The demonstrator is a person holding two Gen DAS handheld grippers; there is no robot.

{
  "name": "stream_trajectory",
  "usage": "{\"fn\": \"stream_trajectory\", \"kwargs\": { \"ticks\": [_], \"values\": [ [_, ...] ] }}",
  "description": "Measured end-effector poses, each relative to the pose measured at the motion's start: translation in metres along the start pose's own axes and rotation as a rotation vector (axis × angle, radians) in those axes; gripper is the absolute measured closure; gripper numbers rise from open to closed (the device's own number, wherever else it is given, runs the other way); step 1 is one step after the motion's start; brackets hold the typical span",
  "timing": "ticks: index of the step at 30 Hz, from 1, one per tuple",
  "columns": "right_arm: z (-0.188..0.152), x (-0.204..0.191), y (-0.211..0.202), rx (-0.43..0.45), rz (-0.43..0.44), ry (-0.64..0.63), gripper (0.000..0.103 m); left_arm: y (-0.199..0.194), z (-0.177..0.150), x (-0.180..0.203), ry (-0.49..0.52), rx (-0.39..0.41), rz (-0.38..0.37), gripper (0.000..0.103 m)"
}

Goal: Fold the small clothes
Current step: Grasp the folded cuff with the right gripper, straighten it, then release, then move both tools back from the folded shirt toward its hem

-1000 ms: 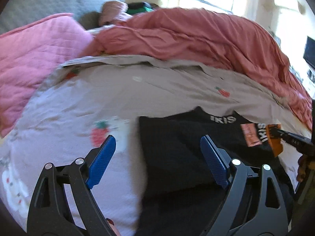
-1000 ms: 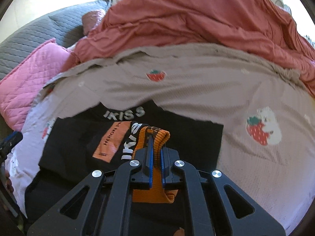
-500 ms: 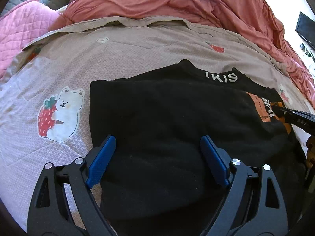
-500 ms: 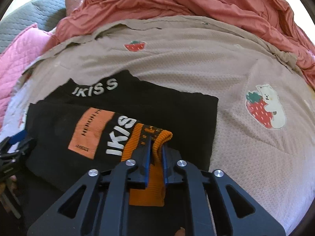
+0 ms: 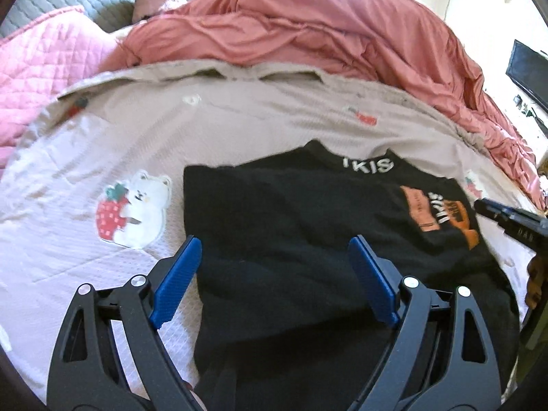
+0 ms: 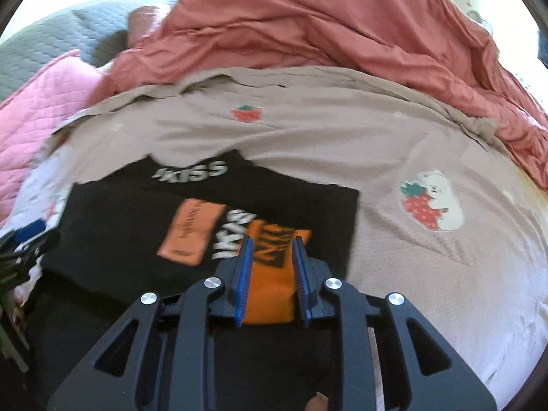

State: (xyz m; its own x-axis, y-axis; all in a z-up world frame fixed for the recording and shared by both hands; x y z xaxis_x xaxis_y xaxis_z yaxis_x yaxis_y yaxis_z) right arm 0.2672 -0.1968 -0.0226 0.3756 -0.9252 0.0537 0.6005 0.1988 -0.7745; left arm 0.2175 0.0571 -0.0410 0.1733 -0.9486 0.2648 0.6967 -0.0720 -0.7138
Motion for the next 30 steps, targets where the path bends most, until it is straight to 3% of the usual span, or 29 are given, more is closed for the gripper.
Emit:
{"fn": "stream_trajectory", "kwargs": {
  "ticks": [5,9,14,18,23,30],
  "values": [
    [0.002,-0.028,0.004,-0.002,0.060,-0.042,0.076,-0.009,-0.005,0.019,0.059,0.011,-0.020,0.022],
    [-0.005,-0.039,0.013,-0.024,0.077,-0.049,0.076,0.004,-0.016,0.028,0.137,-0.006,0.041,0.022],
    [-0.023,-0.033,0.034,-0.100,0.050,-0.031,0.072,0.025,-0.027,0.022,0.129,-0.093,0.035,0.022],
    [-0.027,-0.030,0.036,-0.100,0.062,-0.008,0.071,0.037,-0.030,0.013,0.090,-0.131,0.024,0.017],
    [-0.027,-0.031,0.034,-0.090,0.052,-0.006,0.070,0.030,-0.030,0.013,0.085,-0.118,0.026,0.017],
    [-0.026,-0.030,0.015,-0.049,0.068,0.014,0.055,0.008,-0.019,0.019,0.087,-0.062,-0.002,0.016]
  ]
}}
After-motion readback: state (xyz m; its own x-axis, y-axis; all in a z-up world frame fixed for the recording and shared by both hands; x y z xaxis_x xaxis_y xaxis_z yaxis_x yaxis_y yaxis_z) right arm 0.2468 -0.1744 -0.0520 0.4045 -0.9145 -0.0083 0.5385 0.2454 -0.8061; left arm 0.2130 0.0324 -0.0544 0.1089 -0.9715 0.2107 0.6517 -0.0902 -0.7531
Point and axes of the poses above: each gripper's, at about its wrist camera, not at the fingertips, and y roughly the way its jaws point, x to its right, z to its top, the point moved 5 cm from there along y, roughly the way its jaws point, and after that the axes turned 11 degrees about -y, right-handed, at the moved point
